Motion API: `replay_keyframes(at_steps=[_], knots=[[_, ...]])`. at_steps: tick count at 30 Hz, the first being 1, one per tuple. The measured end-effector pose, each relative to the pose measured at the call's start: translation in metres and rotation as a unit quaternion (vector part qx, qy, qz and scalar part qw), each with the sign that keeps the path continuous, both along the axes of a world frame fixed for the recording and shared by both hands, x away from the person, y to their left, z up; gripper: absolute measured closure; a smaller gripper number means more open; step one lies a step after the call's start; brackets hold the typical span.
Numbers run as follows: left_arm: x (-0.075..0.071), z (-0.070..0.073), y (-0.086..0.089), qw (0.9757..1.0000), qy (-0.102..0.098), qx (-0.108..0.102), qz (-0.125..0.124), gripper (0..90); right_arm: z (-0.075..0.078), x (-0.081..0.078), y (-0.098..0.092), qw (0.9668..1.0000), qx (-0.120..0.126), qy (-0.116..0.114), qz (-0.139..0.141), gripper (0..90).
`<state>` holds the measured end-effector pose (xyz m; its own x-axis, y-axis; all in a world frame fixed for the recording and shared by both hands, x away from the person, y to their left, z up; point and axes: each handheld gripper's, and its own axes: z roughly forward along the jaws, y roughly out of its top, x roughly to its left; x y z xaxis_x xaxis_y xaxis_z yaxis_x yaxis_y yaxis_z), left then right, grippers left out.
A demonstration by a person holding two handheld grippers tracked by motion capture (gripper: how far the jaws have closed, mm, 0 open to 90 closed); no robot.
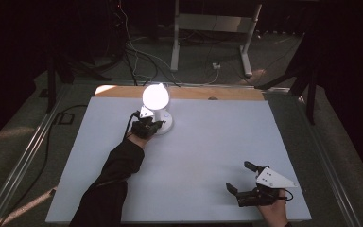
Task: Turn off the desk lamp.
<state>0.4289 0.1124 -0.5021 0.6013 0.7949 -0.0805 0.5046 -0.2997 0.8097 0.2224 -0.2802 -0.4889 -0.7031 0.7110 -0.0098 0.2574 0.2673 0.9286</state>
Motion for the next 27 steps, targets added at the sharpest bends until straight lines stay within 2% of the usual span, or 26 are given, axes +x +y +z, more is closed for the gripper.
replay_keyframes(at_steps=[13, 27], knots=[[0.001, 0.012, 0.003, 1.0000, -0.003, -0.001, 0.003, 90.0, 0.000, 0.000, 0.000, 1.0000, 0.000, -0.002, 0.001, 0.0], [0.003, 0.001, 0.003, 1.0000, 0.008, 0.004, 0.004, 90.0, 0.000, 0.000, 0.000, 1.0000, 0.000, 0.000, 0.001, 0.0]])
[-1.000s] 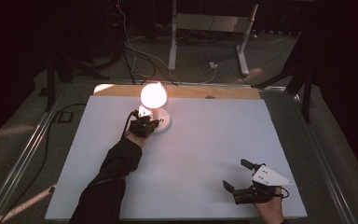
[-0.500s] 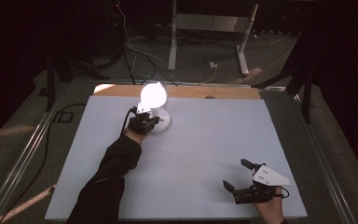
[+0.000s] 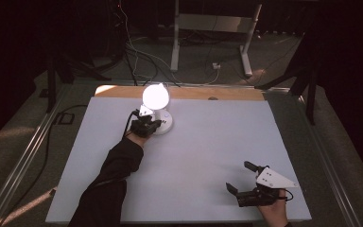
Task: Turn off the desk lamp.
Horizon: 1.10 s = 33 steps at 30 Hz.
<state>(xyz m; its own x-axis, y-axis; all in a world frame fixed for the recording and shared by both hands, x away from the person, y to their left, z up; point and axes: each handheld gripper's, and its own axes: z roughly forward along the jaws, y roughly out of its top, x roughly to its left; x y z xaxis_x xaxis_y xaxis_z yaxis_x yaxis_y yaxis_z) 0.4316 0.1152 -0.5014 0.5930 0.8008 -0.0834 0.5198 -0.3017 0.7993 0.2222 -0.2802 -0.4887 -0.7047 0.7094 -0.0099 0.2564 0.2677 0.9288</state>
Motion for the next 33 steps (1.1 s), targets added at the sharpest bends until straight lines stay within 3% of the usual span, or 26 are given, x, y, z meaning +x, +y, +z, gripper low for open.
replay_keyframes(at_steps=[20, 23, 27, 33], knots=[[0.001, -0.007, 0.001, 1.0000, 0.005, 0.004, -0.002, 90.0, 0.000, 0.000, 0.001, 1.0000, -0.002, 0.001, 0.001, 0.0], [0.001, -0.006, 0.000, 0.9999, 0.007, 0.008, -0.005, 90.0, -0.001, 0.000, 0.001, 1.0000, -0.003, 0.001, 0.002, 0.0], [-0.001, 0.000, 0.000, 0.9999, 0.009, -0.010, -0.007, 90.0, 0.000, 0.000, 0.000, 1.0000, 0.000, 0.000, -0.001, 0.0], [-0.004, 0.011, 0.003, 0.9997, 0.019, -0.016, -0.001, 89.0, 0.000, 0.000, 0.000, 1.0000, -0.002, -0.002, 0.000, 0.0]])
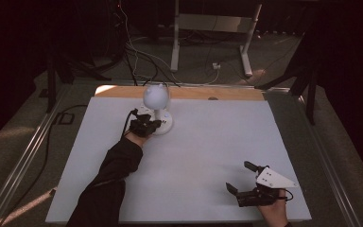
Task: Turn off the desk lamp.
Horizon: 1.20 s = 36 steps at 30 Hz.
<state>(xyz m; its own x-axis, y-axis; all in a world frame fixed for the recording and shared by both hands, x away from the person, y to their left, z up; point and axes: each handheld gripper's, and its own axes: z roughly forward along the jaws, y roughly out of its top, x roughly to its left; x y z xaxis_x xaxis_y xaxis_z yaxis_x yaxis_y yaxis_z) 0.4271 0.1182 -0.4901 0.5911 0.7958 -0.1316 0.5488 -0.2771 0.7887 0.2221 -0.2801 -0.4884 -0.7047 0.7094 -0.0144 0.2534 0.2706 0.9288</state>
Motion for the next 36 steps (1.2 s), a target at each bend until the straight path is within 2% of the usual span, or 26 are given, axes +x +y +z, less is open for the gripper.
replay_keyframes(at_steps=[4, 6, 7, 8, 10, 11, 14, 20, 23, 25, 29, 33, 36], knots=[[-0.005, 0.007, 0.000, 1.0000, 0.002, 0.005, -0.003, 85.7, 0.000, 0.000, 0.000, 1.0000, 0.001, 0.001, -0.001, 0.0], [-0.008, 0.009, 0.001, 1.0000, 0.002, 0.007, -0.002, 80.1, 0.000, 0.001, 0.000, 1.0000, 0.001, 0.002, -0.001, 0.0], [-0.009, 0.010, 0.001, 1.0000, 0.006, 0.005, -0.004, 73.9, 0.000, 0.001, 0.000, 1.0000, 0.001, 0.002, -0.001, 0.0], [-0.009, 0.011, 0.002, 1.0000, 0.007, 0.005, -0.004, 73.9, 0.000, 0.001, 0.000, 1.0000, 0.001, 0.002, -0.001, 0.0], [-0.010, 0.014, 0.003, 0.9999, 0.011, 0.004, -0.004, 65.5, 0.000, 0.001, 0.000, 1.0000, 0.001, 0.002, -0.001, 0.0], [-0.010, 0.015, 0.004, 0.9999, 0.013, 0.003, -0.003, 65.5, 0.000, 0.001, 0.000, 1.0000, 0.001, 0.002, -0.001, 0.0], [-0.011, 0.018, 0.004, 0.9997, 0.025, 0.003, -0.004, 53.9, 0.000, 0.001, 0.000, 1.0000, 0.001, 0.002, -0.002, 0.0], [-0.015, 0.022, 0.005, 0.9992, 0.037, 0.002, -0.014, 34.4, 0.000, 0.002, 0.000, 1.0000, 0.002, 0.002, -0.002, 0.0], [-0.017, 0.023, 0.006, 0.9988, 0.048, 0.008, -0.007, 17.2, 0.000, 0.001, 0.001, 1.0000, 0.000, 0.003, 0.000, 0.0], [-0.019, 0.024, 0.008, 0.9989, 0.048, 0.002, -0.003, 9.9, 0.000, 0.001, 0.001, 1.0000, 0.001, 0.001, 0.000, 0.0], [-0.023, 0.026, 0.014, 0.9976, 0.068, -0.001, -0.012, 1.8, 0.000, 0.002, 0.000, 1.0000, 0.003, 0.003, -0.002, 0.0], [-0.030, 0.027, 0.021, 0.9973, 0.069, -0.005, -0.022, 0.5, 0.000, 0.002, 0.001, 1.0000, 0.003, 0.003, -0.001, 0.0], [-0.037, 0.029, 0.027, 0.9977, 0.063, -0.005, -0.026, 0.5, 0.000, 0.003, 0.002, 1.0000, 0.003, 0.003, 0.001, 0.0]])
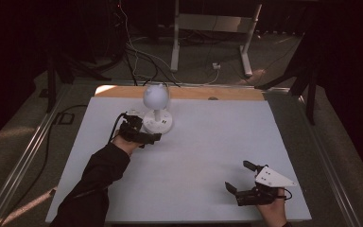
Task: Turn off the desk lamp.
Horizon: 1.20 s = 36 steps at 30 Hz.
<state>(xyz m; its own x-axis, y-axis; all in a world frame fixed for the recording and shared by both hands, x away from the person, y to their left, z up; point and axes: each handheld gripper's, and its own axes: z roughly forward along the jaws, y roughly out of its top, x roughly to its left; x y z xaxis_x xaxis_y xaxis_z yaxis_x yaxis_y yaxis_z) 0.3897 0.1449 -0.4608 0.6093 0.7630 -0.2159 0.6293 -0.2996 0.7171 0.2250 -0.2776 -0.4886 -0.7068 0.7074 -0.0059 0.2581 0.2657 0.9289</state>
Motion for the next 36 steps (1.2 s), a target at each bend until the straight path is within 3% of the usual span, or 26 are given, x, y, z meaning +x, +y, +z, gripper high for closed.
replay_keyframes(at_steps=[8, 19, 31, 36], knots=[[-0.021, 0.001, 0.018, 0.9998, -0.004, 0.019, -0.006, 0.5, 0.000, 0.001, 0.002, 1.0000, -0.002, -0.001, 0.003, 0.0], [-0.055, -0.005, 0.040, 0.9997, -0.002, 0.020, -0.014, 0.5, 0.000, 0.001, 0.003, 1.0000, -0.004, 0.000, 0.003, 0.0], [-0.093, -0.025, 0.052, 0.9994, -0.002, 0.016, -0.030, 0.5, -0.001, 0.001, 0.004, 1.0000, -0.007, 0.002, 0.003, 0.0], [-0.108, -0.034, 0.061, 0.9995, -0.016, 0.007, -0.028, 0.5, -0.001, 0.001, 0.004, 1.0000, -0.007, 0.003, 0.002, 0.0]])
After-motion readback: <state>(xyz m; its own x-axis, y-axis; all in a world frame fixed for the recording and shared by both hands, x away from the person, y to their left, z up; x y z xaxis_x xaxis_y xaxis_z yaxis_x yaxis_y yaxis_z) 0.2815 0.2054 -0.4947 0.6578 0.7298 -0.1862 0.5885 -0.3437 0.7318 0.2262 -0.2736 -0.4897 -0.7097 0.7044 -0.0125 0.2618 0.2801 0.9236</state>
